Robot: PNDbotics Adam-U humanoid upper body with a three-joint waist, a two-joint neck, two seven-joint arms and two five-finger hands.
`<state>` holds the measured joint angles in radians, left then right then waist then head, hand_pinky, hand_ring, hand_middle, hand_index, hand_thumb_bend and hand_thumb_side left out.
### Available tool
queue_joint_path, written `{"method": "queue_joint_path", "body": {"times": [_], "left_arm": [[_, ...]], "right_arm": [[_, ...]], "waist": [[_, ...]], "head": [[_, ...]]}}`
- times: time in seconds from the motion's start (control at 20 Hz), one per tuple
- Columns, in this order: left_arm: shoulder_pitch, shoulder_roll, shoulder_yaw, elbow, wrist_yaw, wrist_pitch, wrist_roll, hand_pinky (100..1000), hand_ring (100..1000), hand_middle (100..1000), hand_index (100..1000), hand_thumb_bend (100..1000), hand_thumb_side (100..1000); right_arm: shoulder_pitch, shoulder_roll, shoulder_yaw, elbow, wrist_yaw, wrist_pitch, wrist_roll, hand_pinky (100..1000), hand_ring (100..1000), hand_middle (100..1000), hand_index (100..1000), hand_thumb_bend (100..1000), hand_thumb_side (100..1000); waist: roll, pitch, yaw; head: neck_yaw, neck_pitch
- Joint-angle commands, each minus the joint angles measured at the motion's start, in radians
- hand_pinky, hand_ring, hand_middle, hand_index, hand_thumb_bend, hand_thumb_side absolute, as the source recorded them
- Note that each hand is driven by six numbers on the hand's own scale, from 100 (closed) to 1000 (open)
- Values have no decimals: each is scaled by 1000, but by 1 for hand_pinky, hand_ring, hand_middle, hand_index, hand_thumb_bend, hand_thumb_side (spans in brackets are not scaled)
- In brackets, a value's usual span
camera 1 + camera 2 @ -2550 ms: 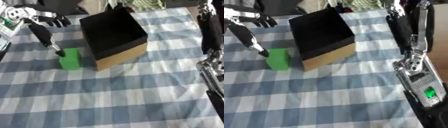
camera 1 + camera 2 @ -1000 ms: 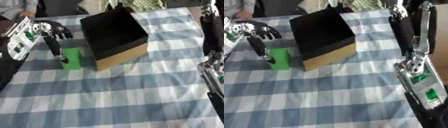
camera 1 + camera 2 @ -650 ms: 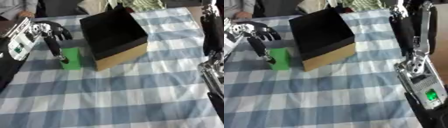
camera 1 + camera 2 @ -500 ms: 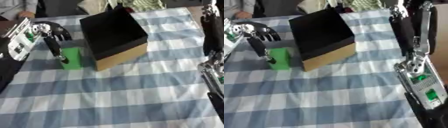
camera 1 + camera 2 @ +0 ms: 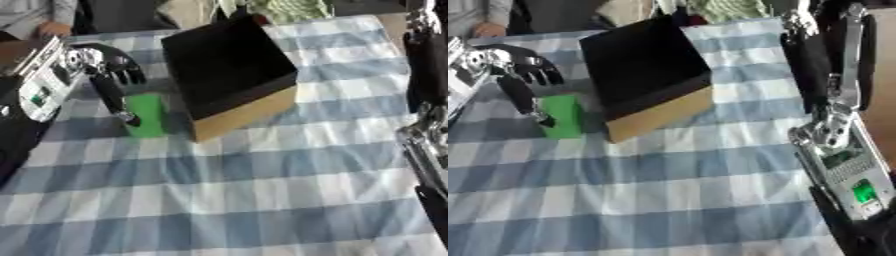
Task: Pick up objects on the table and place them in the box.
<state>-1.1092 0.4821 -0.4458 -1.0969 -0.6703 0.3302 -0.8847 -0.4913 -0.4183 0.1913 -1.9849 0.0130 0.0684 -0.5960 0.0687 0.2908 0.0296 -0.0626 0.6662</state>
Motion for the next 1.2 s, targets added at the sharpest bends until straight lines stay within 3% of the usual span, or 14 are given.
{"method": "queue_joint_path", "body": {"times": [0.05, 0.4, 0.9, 1.2], "left_arm": [[-25, 20, -2, -23, -9, 17, -22, 921, 886, 837, 879, 602, 126], [-31, 38, -18, -70, 43, 18, -22, 926, 888, 838, 886, 652, 187], [-25, 55, -61, -145, 122, 55, -22, 932, 888, 841, 889, 639, 202], [-14, 59, -96, -153, 127, 82, -22, 931, 888, 845, 895, 715, 234]], "right_arm": [[-5, -9, -3, -15, -6, 2, 1, 859, 760, 683, 813, 100, 611], [4, -6, -3, -15, -5, 0, 5, 860, 760, 683, 814, 100, 611], [9, 0, -6, -15, -3, -2, 6, 860, 760, 683, 814, 100, 611], [12, 3, -7, -15, -3, -3, 7, 860, 760, 683, 814, 100, 612]], "waist": [[-2, -19, 3], [2, -33, 18], [1, -48, 29], [0, -54, 35]], "head": [[1, 6], [-11, 17], [-19, 25], [-22, 35]]}}
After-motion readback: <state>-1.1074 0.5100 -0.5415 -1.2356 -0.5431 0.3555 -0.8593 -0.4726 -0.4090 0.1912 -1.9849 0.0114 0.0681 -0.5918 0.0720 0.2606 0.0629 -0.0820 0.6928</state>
